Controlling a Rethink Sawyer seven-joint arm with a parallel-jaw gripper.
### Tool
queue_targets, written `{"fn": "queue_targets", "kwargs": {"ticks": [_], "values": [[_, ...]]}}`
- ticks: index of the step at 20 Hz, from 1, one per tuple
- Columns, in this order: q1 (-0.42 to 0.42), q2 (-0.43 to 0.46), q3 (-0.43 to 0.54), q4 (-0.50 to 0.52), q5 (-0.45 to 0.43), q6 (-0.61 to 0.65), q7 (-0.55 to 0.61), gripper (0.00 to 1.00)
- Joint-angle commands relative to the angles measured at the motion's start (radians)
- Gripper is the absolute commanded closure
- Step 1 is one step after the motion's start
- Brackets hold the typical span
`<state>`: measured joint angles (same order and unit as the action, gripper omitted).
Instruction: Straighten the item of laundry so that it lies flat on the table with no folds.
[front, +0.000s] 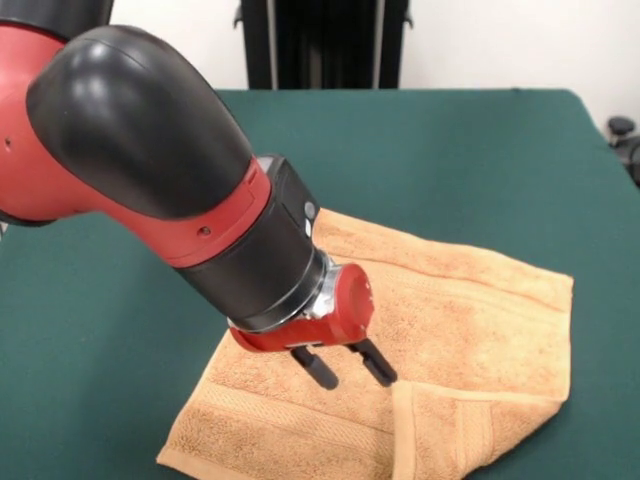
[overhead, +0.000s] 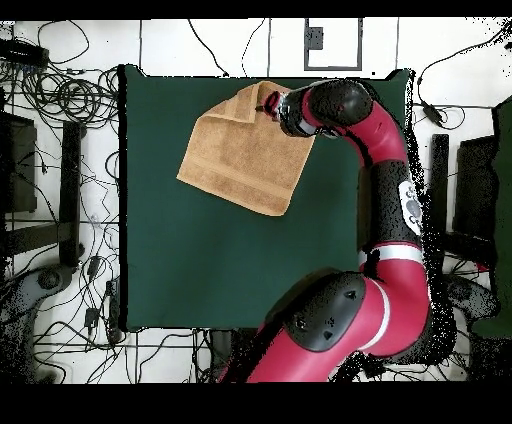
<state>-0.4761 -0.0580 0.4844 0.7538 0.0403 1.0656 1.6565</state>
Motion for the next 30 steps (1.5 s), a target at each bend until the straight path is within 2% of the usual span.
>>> {"fn": "queue_targets", "kwargs": {"ticks": [1,9,16,25,26,30], "values": [[0.067,0.093,-0.027,-0.028,-0.023,-0.083,0.138,0.00],[0.065,0.101,-0.013,-0.002,-0.002,-0.122,0.122,0.00],[0.061,0.069,-0.001,0.061,0.020,-0.136,0.128,0.00],[0.066,0.091,0.036,0.007,0.068,-0.043,0.110,0.00],[0.083,0.110,0.037,-0.031,0.068,-0.030,0.117,0.00],[0.092,0.118,0.045,-0.059,0.082,0.001,0.118,0.00]]}}
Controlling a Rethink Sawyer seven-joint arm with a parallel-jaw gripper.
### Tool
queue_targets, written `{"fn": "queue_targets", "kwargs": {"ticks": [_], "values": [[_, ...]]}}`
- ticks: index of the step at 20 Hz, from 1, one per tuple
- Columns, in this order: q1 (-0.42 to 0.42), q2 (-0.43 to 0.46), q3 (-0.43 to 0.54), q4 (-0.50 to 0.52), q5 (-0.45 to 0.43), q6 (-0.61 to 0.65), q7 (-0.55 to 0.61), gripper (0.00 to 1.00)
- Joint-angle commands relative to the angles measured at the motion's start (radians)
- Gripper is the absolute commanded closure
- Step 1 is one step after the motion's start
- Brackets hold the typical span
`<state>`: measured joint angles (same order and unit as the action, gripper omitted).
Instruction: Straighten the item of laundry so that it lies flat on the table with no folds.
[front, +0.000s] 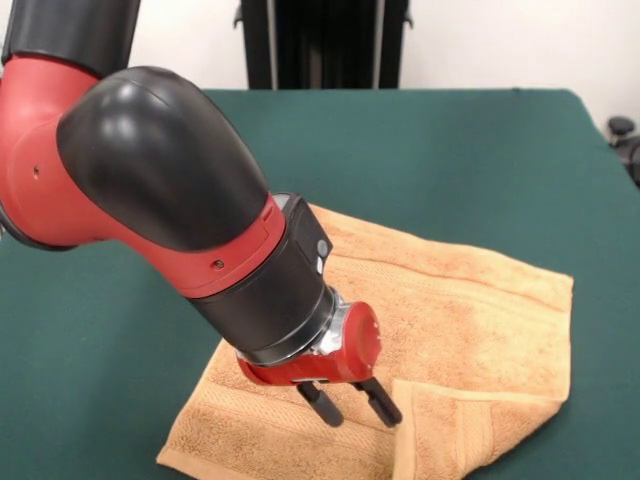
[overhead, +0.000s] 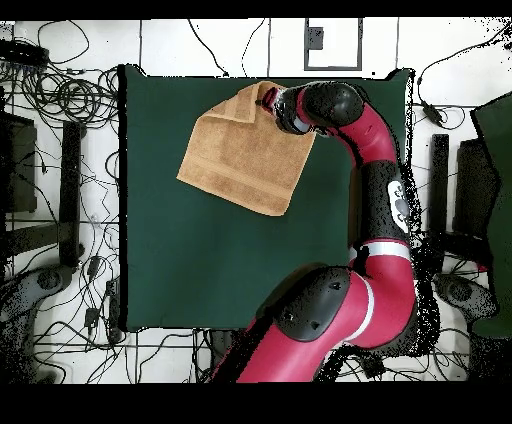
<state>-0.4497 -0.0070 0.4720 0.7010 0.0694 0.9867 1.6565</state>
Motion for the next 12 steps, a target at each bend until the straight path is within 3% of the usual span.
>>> {"fn": "queue_targets", "kwargs": {"ticks": [1,9,10,12], "values": [[0.067,0.075,0.064,-0.015,0.059,0.091,0.114,0.00],[0.070,0.074,0.081,-0.002,0.109,0.071,0.103,0.00],[0.043,0.026,0.083,0.124,0.117,0.002,0.092,0.00],[0.038,0.017,0.082,0.146,0.124,-0.013,0.086,0.00]]}}
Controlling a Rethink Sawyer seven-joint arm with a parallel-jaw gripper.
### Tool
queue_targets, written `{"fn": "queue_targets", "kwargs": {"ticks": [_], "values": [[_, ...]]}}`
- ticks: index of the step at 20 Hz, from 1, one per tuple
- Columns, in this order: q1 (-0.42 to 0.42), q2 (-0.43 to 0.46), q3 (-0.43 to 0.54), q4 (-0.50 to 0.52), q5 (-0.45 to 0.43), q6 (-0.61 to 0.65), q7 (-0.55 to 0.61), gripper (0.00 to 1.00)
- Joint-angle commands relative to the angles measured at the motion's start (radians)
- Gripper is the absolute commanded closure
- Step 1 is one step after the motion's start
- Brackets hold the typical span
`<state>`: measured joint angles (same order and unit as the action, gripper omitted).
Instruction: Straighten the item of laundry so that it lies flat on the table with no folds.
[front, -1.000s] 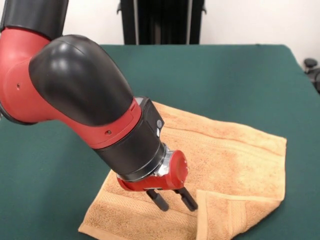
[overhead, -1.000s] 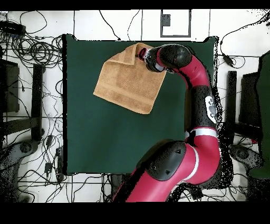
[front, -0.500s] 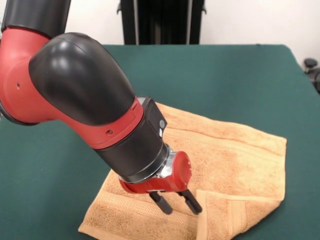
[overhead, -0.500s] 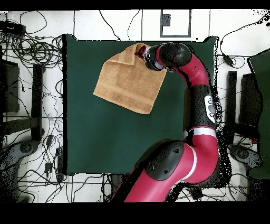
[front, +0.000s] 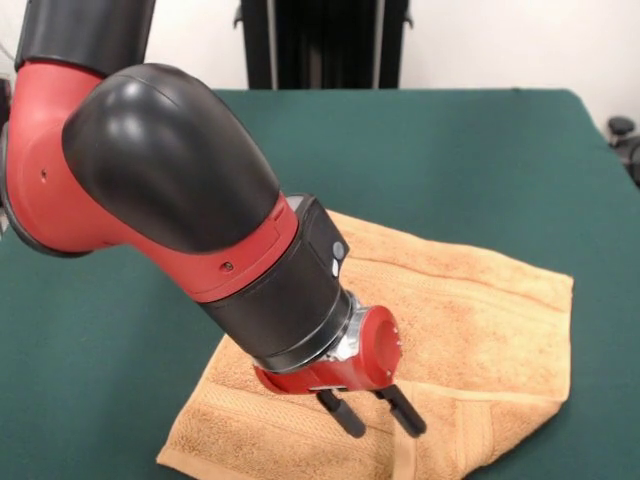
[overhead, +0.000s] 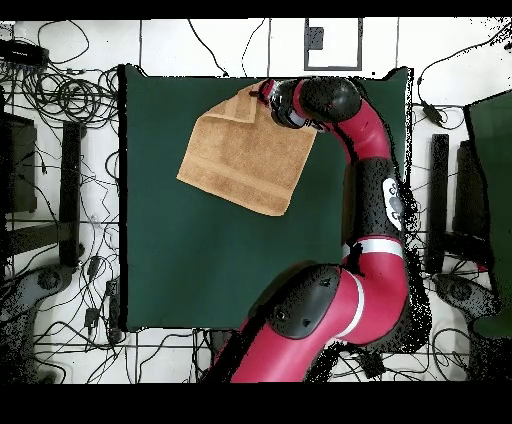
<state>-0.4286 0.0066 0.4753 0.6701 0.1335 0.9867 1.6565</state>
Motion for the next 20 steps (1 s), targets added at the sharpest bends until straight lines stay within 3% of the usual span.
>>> {"fn": "queue_targets", "kwargs": {"ticks": [1,2,5,7,8,13,20], "values": [[0.019,0.006,0.078,0.168,0.063,-0.005,0.084,0.00],[0.004,-0.025,0.080,0.235,0.066,-0.036,0.079,0.00],[0.028,0.029,0.078,0.114,0.079,0.043,0.080,0.00],[0.029,0.022,0.083,0.122,0.091,0.051,0.084,0.00],[0.017,-0.006,0.088,0.190,0.096,0.015,0.081,0.00],[0.009,-0.008,0.094,0.206,0.120,0.031,0.073,0.00],[0.035,0.031,0.078,0.106,0.124,0.088,0.078,0.00]]}}
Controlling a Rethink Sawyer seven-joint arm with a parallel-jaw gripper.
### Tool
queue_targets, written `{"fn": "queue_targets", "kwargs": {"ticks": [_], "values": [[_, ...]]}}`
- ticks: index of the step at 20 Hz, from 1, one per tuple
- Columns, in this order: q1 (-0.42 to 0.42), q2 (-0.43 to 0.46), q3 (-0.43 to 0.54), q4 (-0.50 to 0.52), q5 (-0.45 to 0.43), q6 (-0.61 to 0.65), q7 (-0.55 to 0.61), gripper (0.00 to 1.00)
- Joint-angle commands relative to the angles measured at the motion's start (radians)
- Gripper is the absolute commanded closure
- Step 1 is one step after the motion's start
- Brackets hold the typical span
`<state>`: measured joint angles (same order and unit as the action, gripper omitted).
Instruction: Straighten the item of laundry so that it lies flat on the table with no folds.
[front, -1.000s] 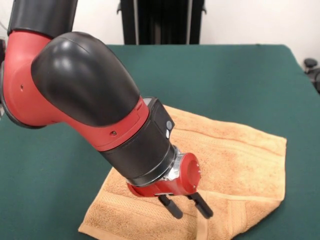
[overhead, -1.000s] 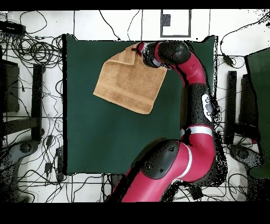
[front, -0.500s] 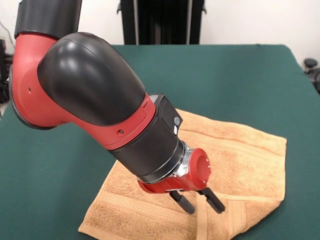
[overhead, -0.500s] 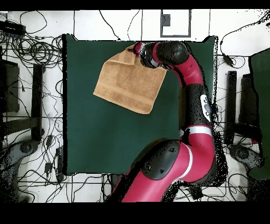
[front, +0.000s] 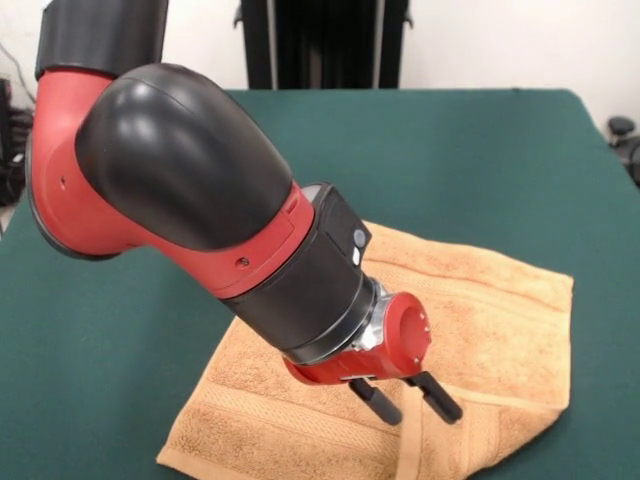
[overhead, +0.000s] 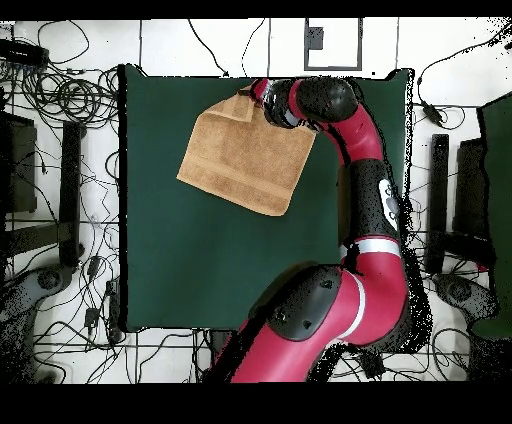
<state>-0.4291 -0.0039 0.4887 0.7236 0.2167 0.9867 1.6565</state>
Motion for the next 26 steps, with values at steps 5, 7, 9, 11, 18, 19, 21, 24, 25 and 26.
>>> {"fn": "queue_targets", "kwargs": {"ticks": [5,7,9,11,18,19,21,24,25,26], "values": [[0.009,-0.013,0.056,0.190,0.045,0.029,0.074,0.00],[0.012,0.001,0.058,0.169,0.047,0.045,0.070,0.00],[-0.002,-0.015,0.068,0.227,0.049,0.010,0.058,0.00],[-0.006,-0.024,0.070,0.239,0.054,0.012,0.059,0.00],[-0.023,-0.072,0.082,0.314,0.069,-0.002,0.068,0.00],[-0.024,-0.073,0.083,0.315,0.070,-0.002,0.068,0.00],[-0.024,-0.076,0.083,0.317,0.070,-0.001,0.070,0.00],[-0.025,-0.076,0.083,0.318,0.070,-0.003,0.071,0.00],[-0.024,-0.072,0.083,0.312,0.070,0.001,0.069,0.00],[-0.026,-0.073,0.084,0.314,0.070,-0.001,0.067,0.00]]}}
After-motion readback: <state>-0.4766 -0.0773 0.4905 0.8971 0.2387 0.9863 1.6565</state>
